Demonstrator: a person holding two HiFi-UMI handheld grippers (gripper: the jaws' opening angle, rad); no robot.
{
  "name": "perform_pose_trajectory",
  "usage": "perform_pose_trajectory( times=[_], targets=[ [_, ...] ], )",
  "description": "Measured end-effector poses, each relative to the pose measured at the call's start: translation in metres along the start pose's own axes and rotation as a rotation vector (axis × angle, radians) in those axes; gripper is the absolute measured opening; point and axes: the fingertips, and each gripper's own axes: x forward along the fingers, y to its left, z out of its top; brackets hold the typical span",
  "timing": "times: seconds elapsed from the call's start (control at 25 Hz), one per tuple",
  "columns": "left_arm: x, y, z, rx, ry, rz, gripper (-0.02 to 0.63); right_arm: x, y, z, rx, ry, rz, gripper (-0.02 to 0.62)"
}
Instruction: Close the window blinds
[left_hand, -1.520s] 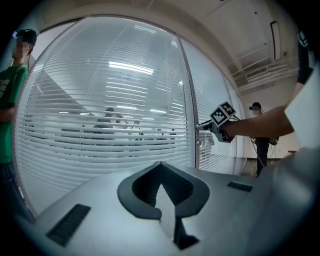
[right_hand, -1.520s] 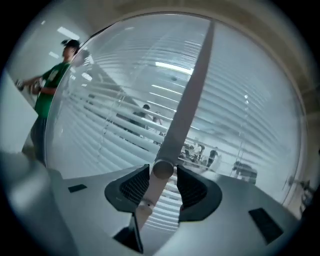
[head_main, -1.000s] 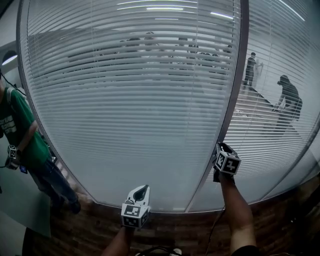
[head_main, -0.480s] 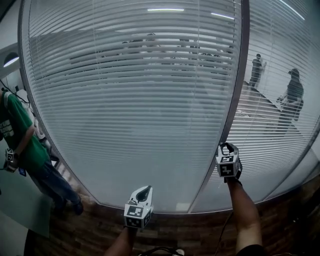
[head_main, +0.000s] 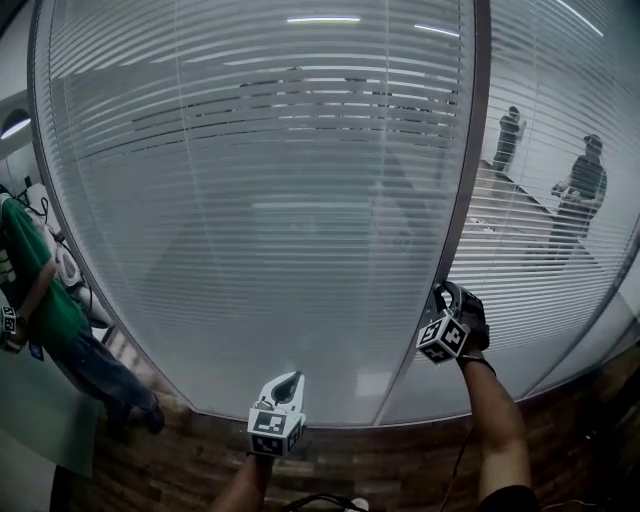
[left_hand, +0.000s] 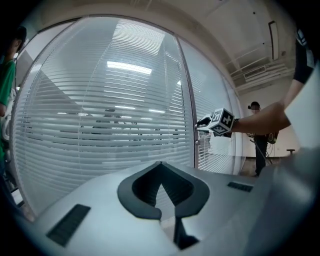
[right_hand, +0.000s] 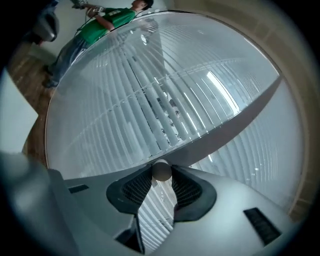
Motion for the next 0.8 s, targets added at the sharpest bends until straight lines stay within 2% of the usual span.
perform_pose_trajectory(
  times=[0.12, 0.2, 0.32, 0.44, 0.56, 0.68, 0.8],
  targets=[
    [0.002, 0.0, 0.003, 0.0, 0.0, -0.002, -0.005, 0.002, -0.001, 0.0, -0.131, 0.005, -0.027, 0.129],
    [0.002, 0.0, 0.002, -0.002, 0.001, -0.003, -0.005, 0.001, -0.001, 0.0, -0.184, 0.005, -0.038, 0.129],
    [0.003, 0.0, 0.001, -0.005, 0.004, -0.001, -0.005, 0.002, -0.001, -0.001, -0.124, -0.004, -0.03, 0.129],
    [0.003, 0.0, 0.001, -0.006, 0.004, -0.002, -0.005, -0.001, -0.004, 0.0, 0.08, -0.019, -0.002, 0.129],
    [0.001, 0.001, 0.0, -0.003, 0.007, -0.002, -0.005, -0.01, -0.005, 0.003, 0.39, -0.043, 0.063, 0.13],
    [0.001, 0.003, -0.001, 0.001, 0.009, 0.002, -0.005, -0.018, -0.008, 0.012, 0.666, -0.063, 0.12, 0.158],
    [0.0, 0.002, 0.0, -0.003, 0.008, 0.003, -0.005, -0.009, -0.011, -0.001, 0.868, -0.045, 0.105, 0.158]
  ],
)
